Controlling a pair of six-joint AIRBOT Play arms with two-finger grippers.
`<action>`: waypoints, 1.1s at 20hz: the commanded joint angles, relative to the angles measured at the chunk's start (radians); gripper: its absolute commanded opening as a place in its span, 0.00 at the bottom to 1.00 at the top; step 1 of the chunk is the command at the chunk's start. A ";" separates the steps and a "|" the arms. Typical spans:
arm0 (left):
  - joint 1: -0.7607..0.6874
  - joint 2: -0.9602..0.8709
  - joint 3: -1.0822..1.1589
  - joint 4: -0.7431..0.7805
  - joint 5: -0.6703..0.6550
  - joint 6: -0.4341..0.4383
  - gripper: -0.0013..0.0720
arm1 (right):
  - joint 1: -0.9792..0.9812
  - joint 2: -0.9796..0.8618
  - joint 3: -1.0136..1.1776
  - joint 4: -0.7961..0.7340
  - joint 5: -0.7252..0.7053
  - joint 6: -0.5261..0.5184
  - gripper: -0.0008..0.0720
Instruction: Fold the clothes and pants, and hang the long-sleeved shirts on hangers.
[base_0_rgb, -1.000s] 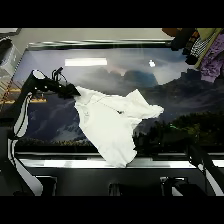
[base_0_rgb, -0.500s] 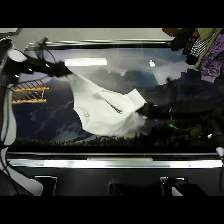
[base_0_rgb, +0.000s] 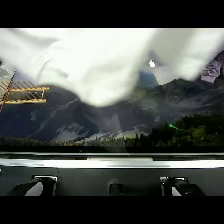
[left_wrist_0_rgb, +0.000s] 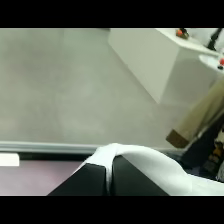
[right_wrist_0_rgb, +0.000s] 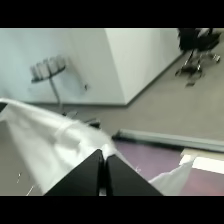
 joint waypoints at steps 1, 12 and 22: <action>0.014 0.161 -0.002 0.272 0.031 -0.212 0.03 | 0.001 0.081 0.066 -0.241 0.134 0.140 0.05; -0.119 -0.241 -0.303 0.205 -0.151 -0.238 0.04 | 0.001 -0.469 -0.114 -0.431 -0.115 0.364 0.05; -0.293 -0.822 -0.354 0.205 -0.147 -0.257 0.04 | 0.002 -1.112 -0.132 -0.102 -0.103 0.331 0.22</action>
